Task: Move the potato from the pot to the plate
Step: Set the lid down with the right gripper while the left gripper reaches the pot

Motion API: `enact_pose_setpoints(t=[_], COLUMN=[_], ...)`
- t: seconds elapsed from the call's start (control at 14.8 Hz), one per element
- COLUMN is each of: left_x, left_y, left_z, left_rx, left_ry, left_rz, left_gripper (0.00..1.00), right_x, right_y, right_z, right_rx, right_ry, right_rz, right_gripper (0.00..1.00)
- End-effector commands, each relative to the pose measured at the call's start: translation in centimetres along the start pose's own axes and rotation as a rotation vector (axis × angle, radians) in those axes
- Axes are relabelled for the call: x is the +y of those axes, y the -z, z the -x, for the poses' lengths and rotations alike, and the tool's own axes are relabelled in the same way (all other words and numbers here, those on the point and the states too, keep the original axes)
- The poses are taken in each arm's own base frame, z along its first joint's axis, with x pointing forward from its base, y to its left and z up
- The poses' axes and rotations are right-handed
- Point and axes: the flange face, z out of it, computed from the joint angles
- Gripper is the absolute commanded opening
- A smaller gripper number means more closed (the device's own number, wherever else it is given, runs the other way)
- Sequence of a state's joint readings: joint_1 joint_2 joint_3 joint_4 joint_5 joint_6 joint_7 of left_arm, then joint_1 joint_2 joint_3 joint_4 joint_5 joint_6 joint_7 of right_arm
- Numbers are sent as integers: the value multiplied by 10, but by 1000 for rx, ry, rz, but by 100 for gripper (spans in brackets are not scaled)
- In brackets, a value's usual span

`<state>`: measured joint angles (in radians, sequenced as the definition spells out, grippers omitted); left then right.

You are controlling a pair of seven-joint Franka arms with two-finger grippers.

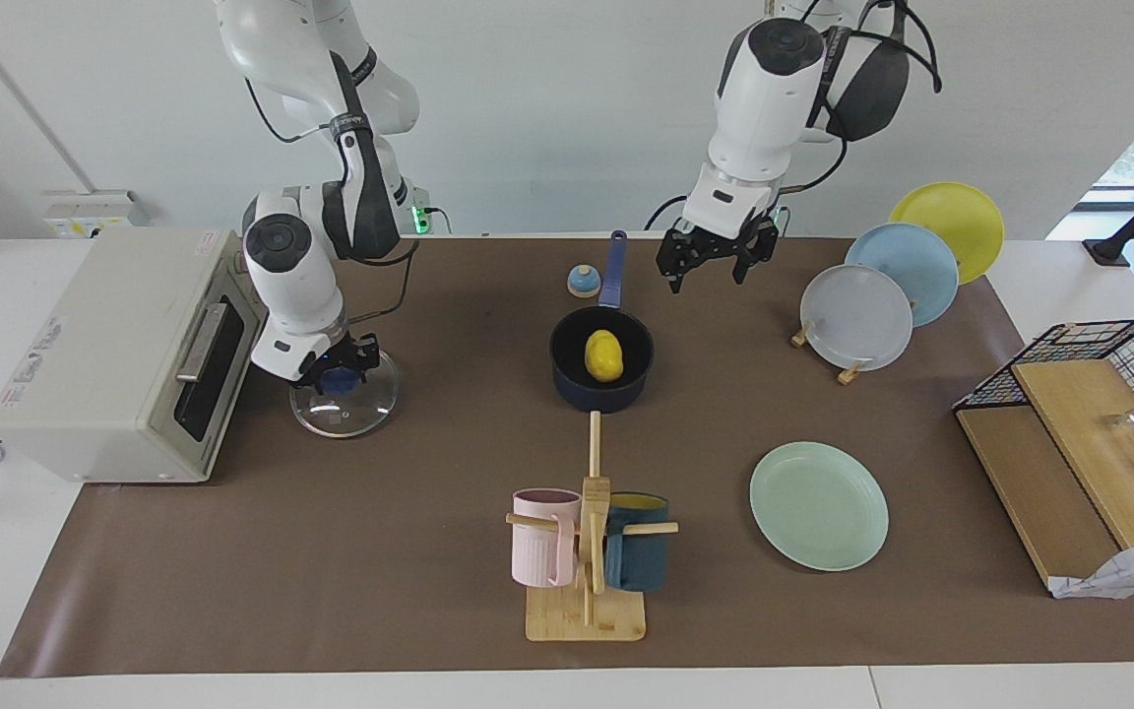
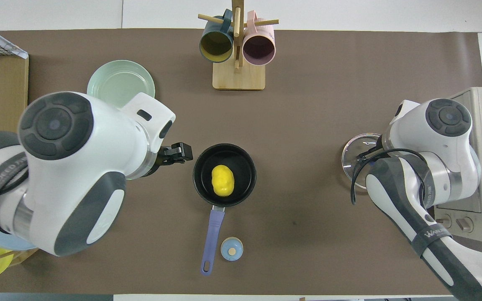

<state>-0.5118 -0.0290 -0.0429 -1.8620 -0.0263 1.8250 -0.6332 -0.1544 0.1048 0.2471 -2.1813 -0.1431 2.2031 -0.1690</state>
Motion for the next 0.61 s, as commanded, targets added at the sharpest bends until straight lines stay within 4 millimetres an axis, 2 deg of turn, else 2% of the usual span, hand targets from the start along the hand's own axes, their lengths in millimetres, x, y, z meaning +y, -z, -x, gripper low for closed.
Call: enact_pose_setpoints(t=[0.0, 0.13, 0.2, 0.27, 0.34, 0.4, 0.54], left_x=[30, 59, 65, 71, 81, 86, 88], left_y=[-61, -92, -102, -110, -120, -127, -133], left_z=[3, 10, 11, 11, 16, 15, 13], left_rx=[-13, 1, 5, 14, 13, 19, 25], left_ry=[35, 50, 49, 59, 55, 65, 71], left_rz=[0, 12, 16, 24, 24, 31, 38], left_gripper=[100, 100, 100, 100, 100, 100, 100], right_x=[-10, -10, -10, -10, -10, -10, -5], right_y=[-8, -9, -8, -8, -7, -5, 9], right_z=[23, 24, 23, 23, 23, 21, 12], right_rx=[45, 46, 48, 49, 51, 52, 50], right_ry=[26, 40, 41, 41, 40, 38, 32], right_rz=[4, 4, 5, 5, 5, 6, 6], right_gripper=[0, 0, 13, 47, 87, 100, 100])
